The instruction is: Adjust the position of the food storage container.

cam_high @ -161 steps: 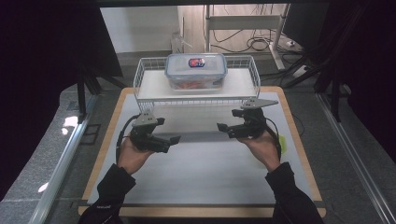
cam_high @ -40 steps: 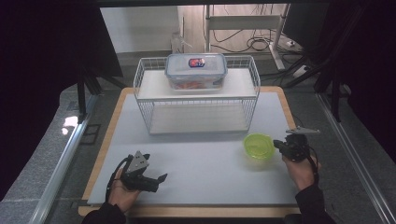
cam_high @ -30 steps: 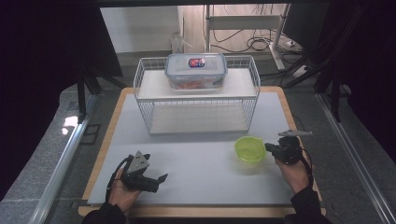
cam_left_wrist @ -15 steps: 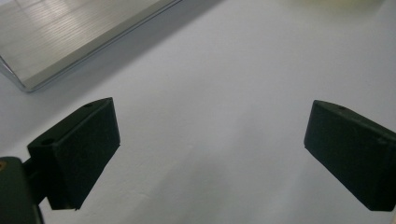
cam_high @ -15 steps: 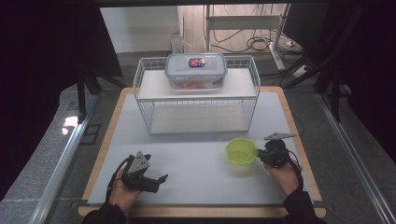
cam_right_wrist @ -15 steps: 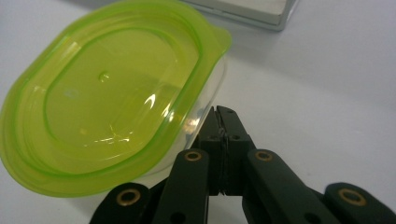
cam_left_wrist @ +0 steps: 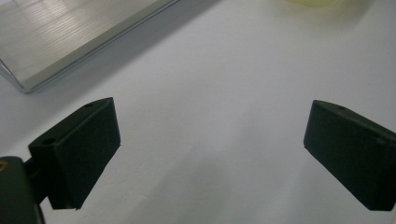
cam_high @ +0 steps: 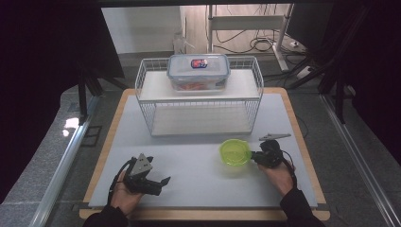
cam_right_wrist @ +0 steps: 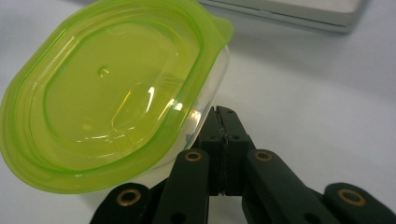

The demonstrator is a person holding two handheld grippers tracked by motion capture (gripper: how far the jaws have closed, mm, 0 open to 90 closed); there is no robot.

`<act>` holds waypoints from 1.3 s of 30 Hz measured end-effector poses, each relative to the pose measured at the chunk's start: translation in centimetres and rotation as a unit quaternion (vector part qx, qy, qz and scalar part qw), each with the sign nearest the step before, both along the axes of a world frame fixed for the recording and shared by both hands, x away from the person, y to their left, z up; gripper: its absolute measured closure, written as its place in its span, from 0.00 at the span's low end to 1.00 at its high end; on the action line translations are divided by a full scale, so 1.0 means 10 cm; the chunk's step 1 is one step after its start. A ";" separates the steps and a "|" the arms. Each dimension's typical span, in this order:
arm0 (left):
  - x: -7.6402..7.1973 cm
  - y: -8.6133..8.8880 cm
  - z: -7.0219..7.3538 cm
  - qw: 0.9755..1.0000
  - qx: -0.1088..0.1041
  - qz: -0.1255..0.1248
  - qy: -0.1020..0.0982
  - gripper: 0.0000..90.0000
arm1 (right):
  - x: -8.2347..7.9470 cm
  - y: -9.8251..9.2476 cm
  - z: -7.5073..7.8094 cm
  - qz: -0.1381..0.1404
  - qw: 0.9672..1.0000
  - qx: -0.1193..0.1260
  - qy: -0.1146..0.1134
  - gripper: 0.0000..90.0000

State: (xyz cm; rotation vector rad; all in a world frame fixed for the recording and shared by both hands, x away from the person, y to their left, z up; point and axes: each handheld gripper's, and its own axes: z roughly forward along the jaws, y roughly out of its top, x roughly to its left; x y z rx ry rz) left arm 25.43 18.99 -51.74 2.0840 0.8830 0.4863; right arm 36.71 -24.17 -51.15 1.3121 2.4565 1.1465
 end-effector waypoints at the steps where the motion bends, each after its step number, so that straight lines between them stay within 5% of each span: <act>1: 0.00 0.00 0.00 1.000 0.000 0.000 0.000 0.04 | 0.01 0.02 0.00 0.002 1.000 0.002 0.001 1.00; 5: 0.00 -0.01 0.00 1.000 0.001 -0.001 0.001 0.04 | 0.04 0.13 -0.02 0.011 1.000 0.015 0.011 1.00; 20: 0.00 -0.01 0.00 1.000 0.009 -0.004 0.000 0.04 | -0.01 0.57 -0.07 0.062 0.998 -0.010 0.008 1.00; 28: -0.01 -0.01 0.00 1.000 0.006 -0.003 0.000 0.04 | -0.01 0.46 0.00 0.051 0.998 -0.022 -0.012 0.92; 32: -0.01 -0.01 0.00 1.000 0.010 -0.004 0.000 0.04 | -0.05 0.36 0.08 0.047 0.998 -0.035 -0.035 0.81; 39: -0.01 -0.01 0.00 1.000 0.009 -0.004 0.001 0.04 | -0.07 0.19 0.15 0.037 0.999 -0.012 -0.030 0.62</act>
